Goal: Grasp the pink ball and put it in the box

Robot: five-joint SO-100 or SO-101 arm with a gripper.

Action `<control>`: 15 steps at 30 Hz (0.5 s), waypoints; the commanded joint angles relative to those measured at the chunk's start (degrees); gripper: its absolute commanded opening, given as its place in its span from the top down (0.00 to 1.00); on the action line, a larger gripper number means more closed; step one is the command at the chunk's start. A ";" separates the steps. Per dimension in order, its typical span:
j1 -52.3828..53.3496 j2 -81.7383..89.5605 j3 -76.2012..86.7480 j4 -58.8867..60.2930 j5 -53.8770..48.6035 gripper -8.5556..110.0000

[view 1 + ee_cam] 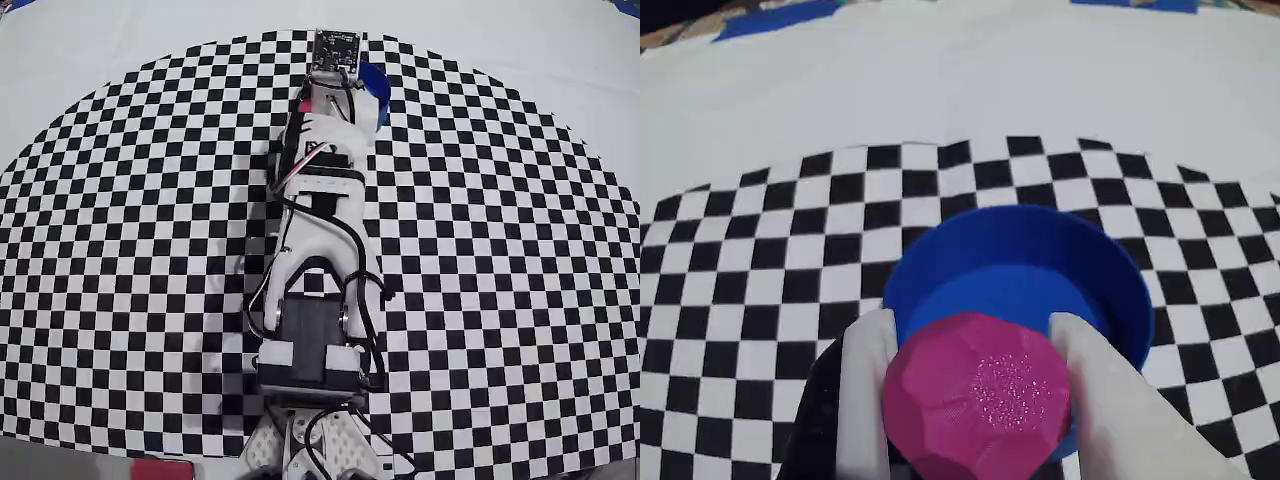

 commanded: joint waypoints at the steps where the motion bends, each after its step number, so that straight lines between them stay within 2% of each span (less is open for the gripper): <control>1: 0.62 -0.70 -4.13 -1.05 -0.44 0.93; 15: 1.05 -8.00 -10.63 -1.41 -0.44 0.93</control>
